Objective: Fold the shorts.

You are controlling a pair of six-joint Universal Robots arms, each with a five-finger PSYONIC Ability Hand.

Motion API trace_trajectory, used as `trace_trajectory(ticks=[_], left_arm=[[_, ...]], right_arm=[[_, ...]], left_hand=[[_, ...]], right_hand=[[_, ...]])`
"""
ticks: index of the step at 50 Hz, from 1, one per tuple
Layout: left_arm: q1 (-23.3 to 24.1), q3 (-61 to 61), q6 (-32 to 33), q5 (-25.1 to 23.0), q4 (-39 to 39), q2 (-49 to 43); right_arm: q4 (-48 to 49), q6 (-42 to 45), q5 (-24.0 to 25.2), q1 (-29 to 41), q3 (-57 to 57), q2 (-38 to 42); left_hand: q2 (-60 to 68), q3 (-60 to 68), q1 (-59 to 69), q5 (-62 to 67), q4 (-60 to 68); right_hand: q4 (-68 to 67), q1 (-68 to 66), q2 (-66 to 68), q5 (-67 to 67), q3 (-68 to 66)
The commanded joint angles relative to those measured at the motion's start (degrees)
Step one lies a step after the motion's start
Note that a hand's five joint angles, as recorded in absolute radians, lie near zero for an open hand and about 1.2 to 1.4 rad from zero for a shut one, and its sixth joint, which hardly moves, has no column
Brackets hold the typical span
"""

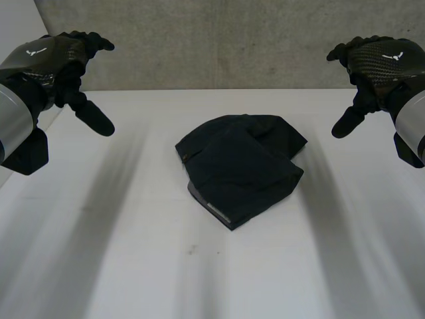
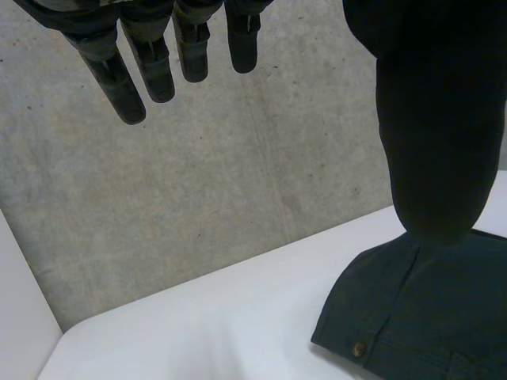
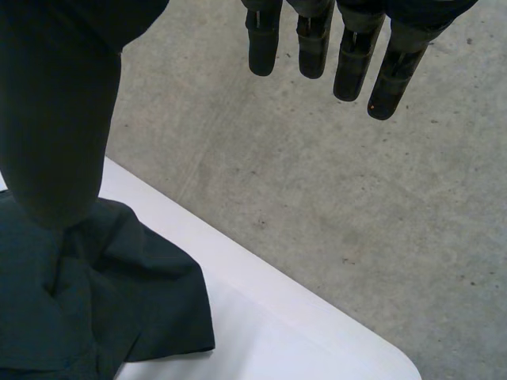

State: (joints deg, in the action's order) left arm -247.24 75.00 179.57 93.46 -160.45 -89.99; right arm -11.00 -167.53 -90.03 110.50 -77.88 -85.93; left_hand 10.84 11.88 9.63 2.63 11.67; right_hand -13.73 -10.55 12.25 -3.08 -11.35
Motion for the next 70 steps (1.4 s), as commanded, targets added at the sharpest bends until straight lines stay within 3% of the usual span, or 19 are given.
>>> trace_trajectory(ticks=[1, 6, 11, 20, 34, 45, 55, 59, 66, 70], left_arm=[[0.09, 2.26, 0.26, -0.03, -3.20, -0.10], [0.26, 3.05, 0.87, -0.03, -4.52, -0.01], [0.35, 3.14, 1.05, -0.03, -4.96, -0.01], [0.44, 3.49, 1.05, 0.06, -6.11, -0.54], [0.44, 3.40, 1.05, -0.03, -6.19, -0.54], [0.44, 3.40, 1.05, -0.03, -6.28, -0.54], [0.35, 3.49, 1.05, 0.06, -7.16, -0.01], [0.35, 3.49, 1.05, 0.06, -7.07, -0.01], [0.35, 3.40, 1.05, 0.06, -7.16, 0.17], [0.35, 2.97, 1.05, 0.06, -7.34, 0.17]], right_arm=[[-0.86, 1.59, 3.80, 0.59, -0.17, 1.37], [-1.74, 13.76, 14.07, 2.87, -4.90, 6.55], [-0.43, 26.28, 18.40, 6.04, -9.13, 13.14], [10.98, 19.63, 17.96, 10.53, -6.15, 28.43], [16.80, 17.85, 18.05, 11.84, -2.20, 35.91], [17.94, 17.42, 18.14, 12.02, 1.58, 38.29], [17.94, 14.87, 18.40, 12.99, 3.96, 38.38], [17.94, 14.87, 18.66, 13.08, 4.66, 39.78], [16.28, 14.69, 18.40, 13.86, 8.18, 39.88], [14.87, 14.43, 18.66, 17.20, 12.65, 35.93]], left_hand=[[-0.84, -1.88, 0.37, -2.63, -1.67], [-0.84, -1.88, 0.37, -2.63, -1.67], [-0.84, -1.88, 0.37, -2.63, -1.67], [-0.84, -1.88, 0.37, -2.63, -1.67], [-0.84, -1.88, 0.37, -2.63, -1.67], [-0.84, -1.88, 0.37, -2.63, -1.67], [-0.84, -1.88, 0.37, -2.63, -1.67], [-0.84, -1.88, 0.37, -2.63, -1.67], [-0.84, -1.88, 0.37, -2.63, -1.67], [-0.84, -1.88, 0.37, -2.63, -1.67]], right_hand=[[3.73, 0.55, -2.25, 3.08, 1.35], [1.63, -1.56, -0.15, 0.97, -0.75], [1.96, -1.22, -0.49, 1.31, -0.42], [-3.07, -6.25, 4.54, -3.72, -5.45], [-15.18, -18.36, 16.66, -15.83, -17.56], [-39.73, -42.92, 41.21, -40.39, -42.12], [-48.82, -52.00, 50.29, -49.47, -51.20], [-66.25, -69.44, 67.73, -66.91, -68.63], [-66.27, -69.45, 67.75, -66.92, -68.65], [-66.27, -69.45, 67.75, -66.92, -68.65]])
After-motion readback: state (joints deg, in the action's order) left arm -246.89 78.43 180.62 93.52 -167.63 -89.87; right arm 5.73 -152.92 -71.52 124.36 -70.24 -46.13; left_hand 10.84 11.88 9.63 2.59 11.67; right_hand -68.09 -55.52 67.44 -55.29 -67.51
